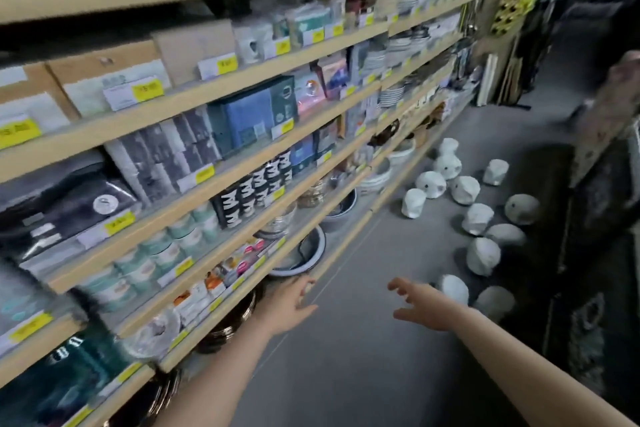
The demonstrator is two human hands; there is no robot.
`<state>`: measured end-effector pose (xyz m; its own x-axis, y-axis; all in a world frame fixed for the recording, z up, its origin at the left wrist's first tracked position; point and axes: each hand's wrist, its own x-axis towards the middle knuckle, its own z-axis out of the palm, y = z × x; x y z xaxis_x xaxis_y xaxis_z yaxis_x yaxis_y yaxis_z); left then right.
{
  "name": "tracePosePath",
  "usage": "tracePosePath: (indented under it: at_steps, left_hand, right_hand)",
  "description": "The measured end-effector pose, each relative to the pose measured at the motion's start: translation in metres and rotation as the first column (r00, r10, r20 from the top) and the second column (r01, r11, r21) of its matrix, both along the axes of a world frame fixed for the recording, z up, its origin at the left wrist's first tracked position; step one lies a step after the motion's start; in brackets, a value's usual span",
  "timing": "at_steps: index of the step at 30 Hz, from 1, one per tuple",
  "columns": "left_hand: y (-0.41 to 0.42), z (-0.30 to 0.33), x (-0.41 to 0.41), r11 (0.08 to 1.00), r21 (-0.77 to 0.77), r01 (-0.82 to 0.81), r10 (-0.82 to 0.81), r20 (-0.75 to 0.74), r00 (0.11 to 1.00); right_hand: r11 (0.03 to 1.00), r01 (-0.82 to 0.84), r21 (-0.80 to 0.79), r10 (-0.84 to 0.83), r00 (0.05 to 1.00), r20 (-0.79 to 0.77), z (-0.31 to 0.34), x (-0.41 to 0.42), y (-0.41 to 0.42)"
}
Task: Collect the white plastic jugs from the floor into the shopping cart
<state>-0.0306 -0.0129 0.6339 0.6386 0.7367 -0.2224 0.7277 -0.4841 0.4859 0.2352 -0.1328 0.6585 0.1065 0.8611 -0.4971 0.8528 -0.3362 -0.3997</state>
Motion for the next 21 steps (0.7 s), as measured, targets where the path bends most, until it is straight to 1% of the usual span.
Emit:
tracePosePath:
  at_steps: [2, 6, 12, 14, 17, 21]
  left_hand:
    - [0.023, -0.009, 0.036, 0.999, -0.009, 0.034, -0.035, -0.024, 0.999]
    - [0.075, -0.025, 0.107, 0.99, -0.087, 0.109, -0.112, -0.032, 0.993]
    - [0.184, -0.054, 0.228, 0.967, -0.149, 0.206, -0.213, -0.033, 0.976]
    - [0.216, -0.053, 0.273, 0.95, -0.173, 0.258, -0.27, -0.044, 0.962]
    - [0.264, -0.049, 0.344, 0.931, -0.157, 0.331, -0.343, -0.054, 0.938]
    - [0.309, -0.051, 0.427, 0.902, -0.153, 0.404, -0.412, -0.026, 0.911]
  right_hand:
    - [0.998, 0.067, -0.016, -0.067, 0.998, 0.013, -0.015, 0.037, 0.009]
    - [0.985, 0.168, -0.037, -0.168, 0.986, 0.006, -0.047, 0.108, 0.037]
    - [0.946, 0.314, -0.084, -0.313, 0.949, 0.026, -0.071, 0.205, 0.099]
    - [0.923, 0.372, -0.098, -0.372, 0.928, 0.014, -0.073, 0.236, 0.118]
    - [0.874, 0.476, -0.101, -0.478, 0.878, 0.0, -0.076, 0.285, 0.148]
    - [0.807, 0.584, -0.091, -0.587, 0.809, -0.017, -0.083, 0.345, 0.176]
